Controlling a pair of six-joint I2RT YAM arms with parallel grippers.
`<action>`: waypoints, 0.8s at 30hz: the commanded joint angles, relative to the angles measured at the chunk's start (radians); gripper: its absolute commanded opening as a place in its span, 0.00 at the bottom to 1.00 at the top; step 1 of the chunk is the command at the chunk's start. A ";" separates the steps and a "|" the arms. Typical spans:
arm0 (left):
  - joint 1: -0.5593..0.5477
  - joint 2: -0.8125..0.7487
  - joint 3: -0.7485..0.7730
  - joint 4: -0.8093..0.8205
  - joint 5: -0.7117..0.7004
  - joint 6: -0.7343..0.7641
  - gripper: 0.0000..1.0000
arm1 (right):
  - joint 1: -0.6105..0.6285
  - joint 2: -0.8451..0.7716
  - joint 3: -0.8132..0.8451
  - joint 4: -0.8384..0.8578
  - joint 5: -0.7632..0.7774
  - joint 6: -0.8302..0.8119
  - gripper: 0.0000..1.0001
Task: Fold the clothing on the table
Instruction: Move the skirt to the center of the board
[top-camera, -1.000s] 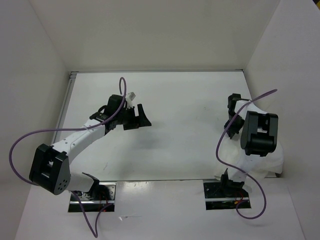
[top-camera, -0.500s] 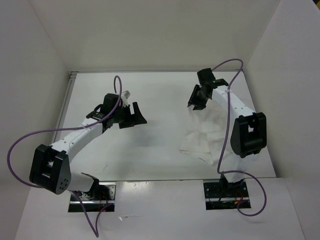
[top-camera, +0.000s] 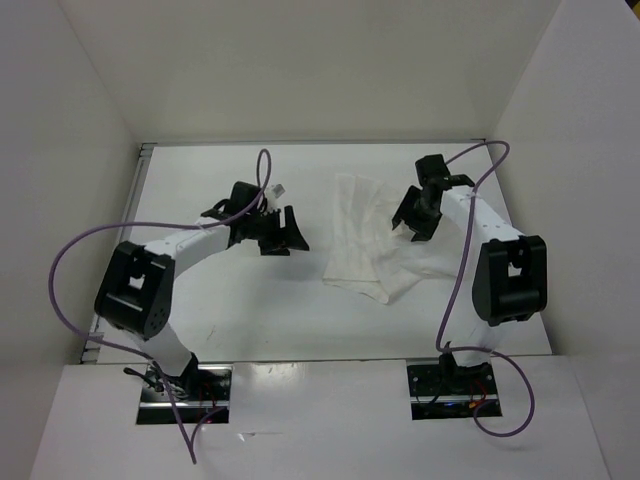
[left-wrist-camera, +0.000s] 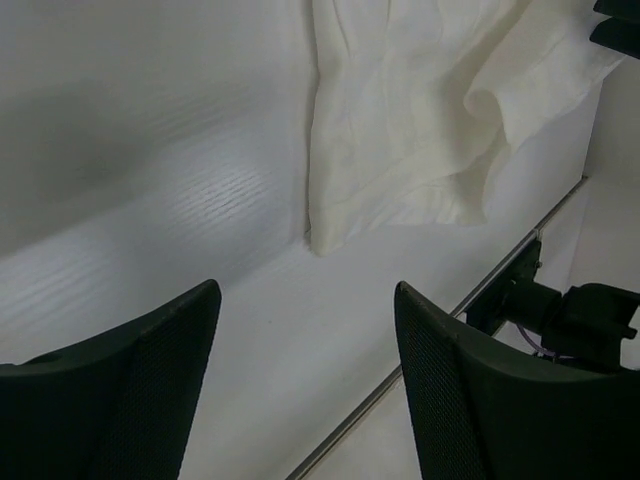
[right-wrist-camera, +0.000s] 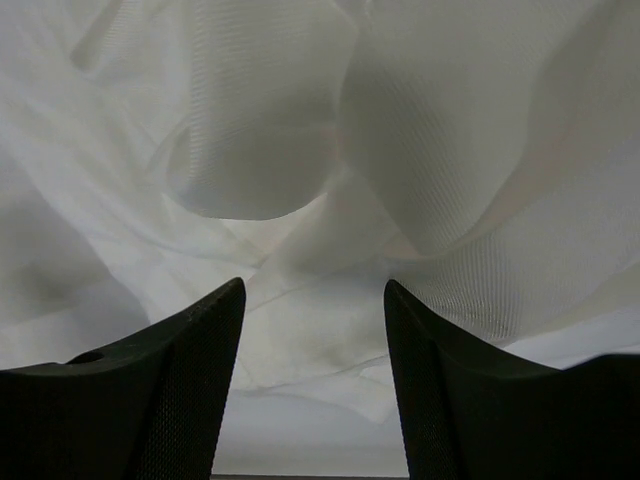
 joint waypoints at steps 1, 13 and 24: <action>-0.026 0.113 0.097 0.062 0.123 0.043 0.77 | 0.005 0.007 -0.024 -0.020 0.040 -0.014 0.63; -0.096 0.450 0.327 -0.138 0.231 0.115 0.61 | 0.005 -0.058 0.005 -0.055 0.021 0.006 0.63; -0.201 0.537 0.327 -0.179 0.223 0.089 0.01 | 0.016 -0.106 0.057 -0.084 0.003 0.006 0.62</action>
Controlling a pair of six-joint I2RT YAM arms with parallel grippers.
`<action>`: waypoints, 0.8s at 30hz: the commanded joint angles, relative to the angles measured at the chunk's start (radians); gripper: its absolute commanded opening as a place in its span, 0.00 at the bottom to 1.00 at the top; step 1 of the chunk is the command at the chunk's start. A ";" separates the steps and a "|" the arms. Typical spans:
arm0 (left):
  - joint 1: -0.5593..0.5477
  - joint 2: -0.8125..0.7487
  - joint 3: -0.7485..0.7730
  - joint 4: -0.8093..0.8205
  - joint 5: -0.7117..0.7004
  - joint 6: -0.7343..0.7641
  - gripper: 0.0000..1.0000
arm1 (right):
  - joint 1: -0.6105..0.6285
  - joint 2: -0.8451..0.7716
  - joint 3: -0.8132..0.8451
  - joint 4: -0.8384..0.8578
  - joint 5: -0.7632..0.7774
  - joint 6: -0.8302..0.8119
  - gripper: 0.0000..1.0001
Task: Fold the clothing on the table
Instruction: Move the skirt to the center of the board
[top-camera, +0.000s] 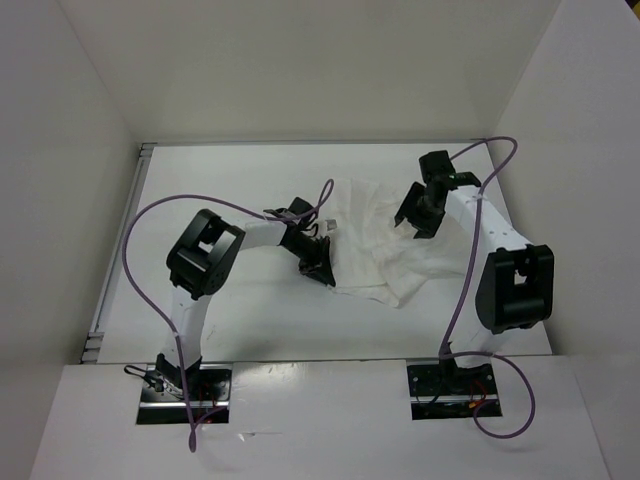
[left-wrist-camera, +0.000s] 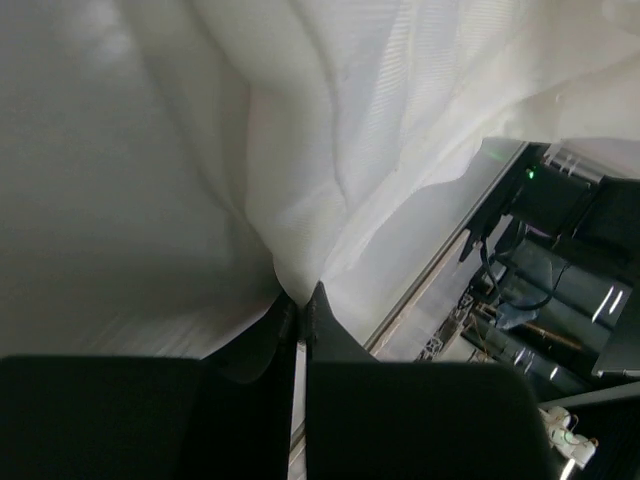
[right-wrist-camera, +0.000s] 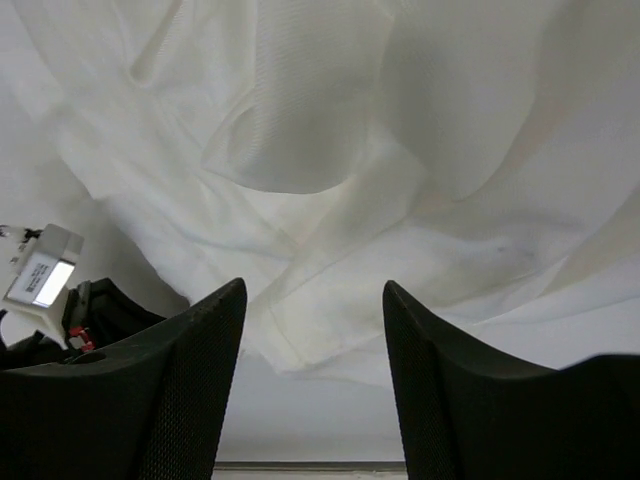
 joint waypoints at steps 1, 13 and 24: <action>-0.015 0.033 0.011 -0.012 -0.018 0.020 0.00 | 0.028 -0.055 0.042 -0.031 -0.026 -0.004 0.62; -0.015 -0.024 -0.021 0.056 -0.037 -0.032 0.00 | 0.148 -0.034 -0.033 -0.188 0.048 0.095 0.62; -0.005 -0.051 -0.051 0.056 -0.046 -0.023 0.00 | 0.159 0.037 -0.115 0.022 0.061 0.184 0.47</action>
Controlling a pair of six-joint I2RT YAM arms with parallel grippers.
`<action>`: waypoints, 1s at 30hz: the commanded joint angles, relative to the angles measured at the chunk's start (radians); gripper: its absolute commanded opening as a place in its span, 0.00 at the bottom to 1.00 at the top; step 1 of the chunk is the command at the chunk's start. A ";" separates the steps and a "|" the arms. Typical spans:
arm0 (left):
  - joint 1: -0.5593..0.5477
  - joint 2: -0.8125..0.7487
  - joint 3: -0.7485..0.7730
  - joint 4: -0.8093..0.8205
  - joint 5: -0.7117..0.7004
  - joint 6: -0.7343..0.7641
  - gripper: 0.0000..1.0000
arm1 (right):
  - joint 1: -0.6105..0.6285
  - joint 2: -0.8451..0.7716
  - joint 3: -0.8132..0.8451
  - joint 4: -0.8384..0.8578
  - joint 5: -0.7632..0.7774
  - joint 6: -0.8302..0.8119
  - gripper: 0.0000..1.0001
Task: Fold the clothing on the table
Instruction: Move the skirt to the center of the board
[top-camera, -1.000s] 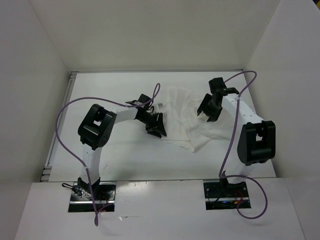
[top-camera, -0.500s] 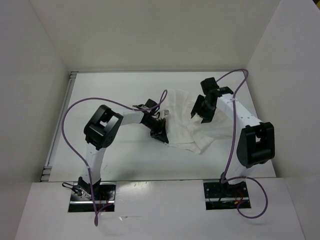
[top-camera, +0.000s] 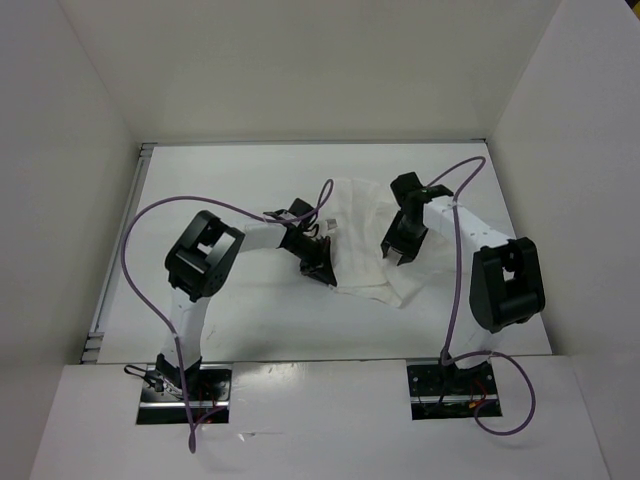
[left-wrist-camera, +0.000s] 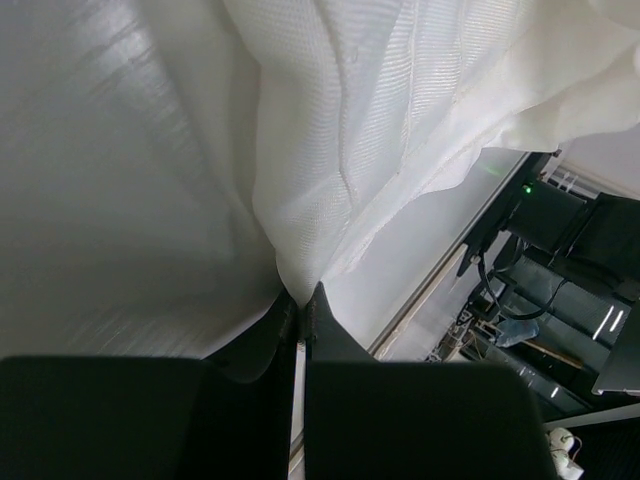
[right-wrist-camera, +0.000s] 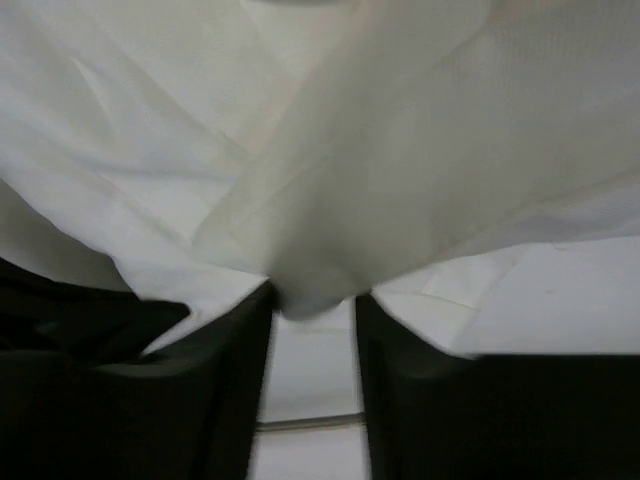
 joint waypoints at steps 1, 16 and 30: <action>0.013 -0.049 -0.022 -0.002 -0.043 0.035 0.00 | 0.007 0.026 -0.012 0.133 0.031 0.062 0.34; 0.346 -0.365 -0.205 -0.076 -0.263 -0.005 0.00 | -0.096 -0.191 0.099 -0.376 0.320 -0.002 0.29; 0.334 -0.491 -0.323 -0.087 -0.194 -0.011 0.00 | 0.004 0.075 0.162 -0.041 0.061 -0.044 0.30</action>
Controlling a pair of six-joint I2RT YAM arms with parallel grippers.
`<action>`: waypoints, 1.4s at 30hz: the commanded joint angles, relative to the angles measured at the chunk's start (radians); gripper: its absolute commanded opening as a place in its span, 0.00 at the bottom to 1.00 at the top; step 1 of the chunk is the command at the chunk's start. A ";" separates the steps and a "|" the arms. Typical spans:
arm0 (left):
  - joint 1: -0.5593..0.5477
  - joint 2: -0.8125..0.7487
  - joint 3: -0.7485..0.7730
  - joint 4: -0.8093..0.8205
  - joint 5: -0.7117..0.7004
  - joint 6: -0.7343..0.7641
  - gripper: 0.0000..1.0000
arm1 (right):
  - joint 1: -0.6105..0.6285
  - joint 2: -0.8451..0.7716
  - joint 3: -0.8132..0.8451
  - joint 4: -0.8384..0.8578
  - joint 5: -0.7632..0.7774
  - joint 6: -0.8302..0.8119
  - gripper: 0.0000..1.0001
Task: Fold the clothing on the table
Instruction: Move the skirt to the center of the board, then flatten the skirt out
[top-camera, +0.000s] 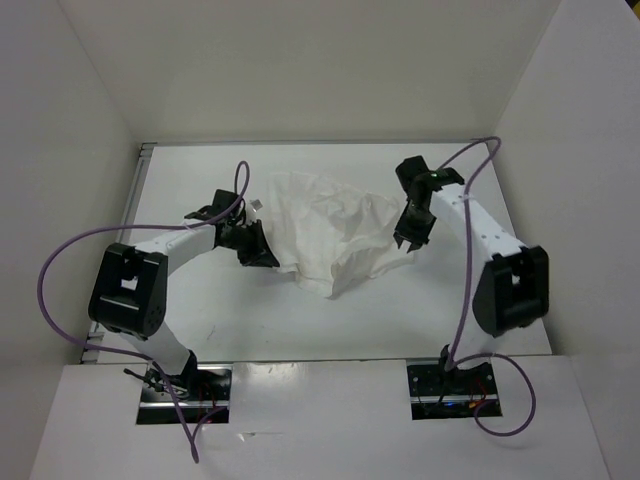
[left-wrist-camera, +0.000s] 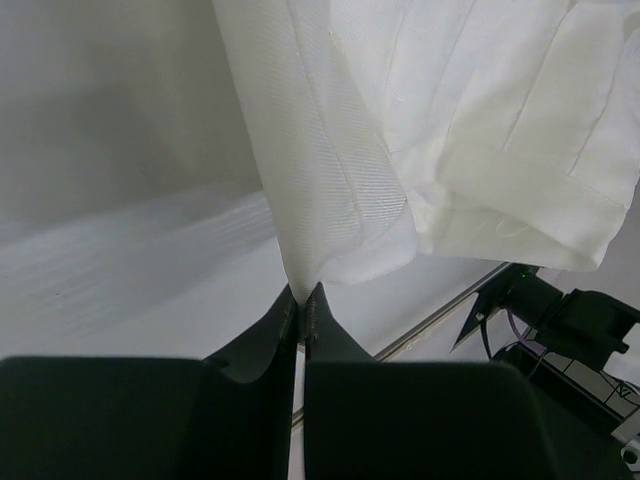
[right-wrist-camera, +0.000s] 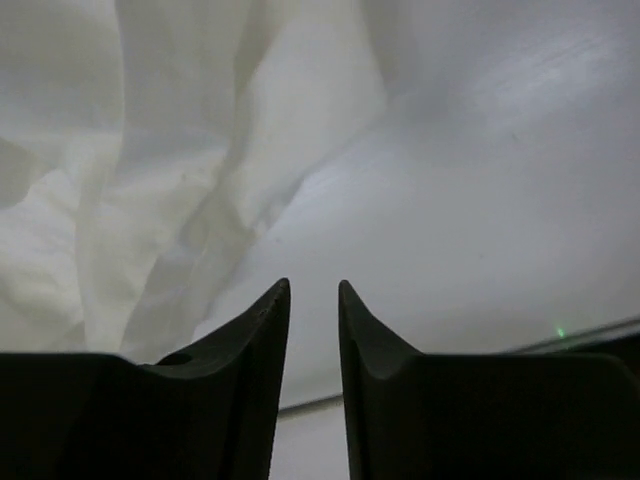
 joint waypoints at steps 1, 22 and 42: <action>0.003 -0.028 0.009 0.000 0.013 -0.005 0.00 | 0.012 0.166 -0.024 0.212 -0.073 -0.033 0.29; -0.016 -0.097 -0.040 0.043 0.023 -0.034 0.00 | 0.007 0.286 0.326 0.274 -0.121 -0.119 0.44; -0.036 -0.067 -0.040 0.070 0.014 -0.053 0.00 | 0.194 0.244 0.168 0.149 -0.251 -0.024 0.51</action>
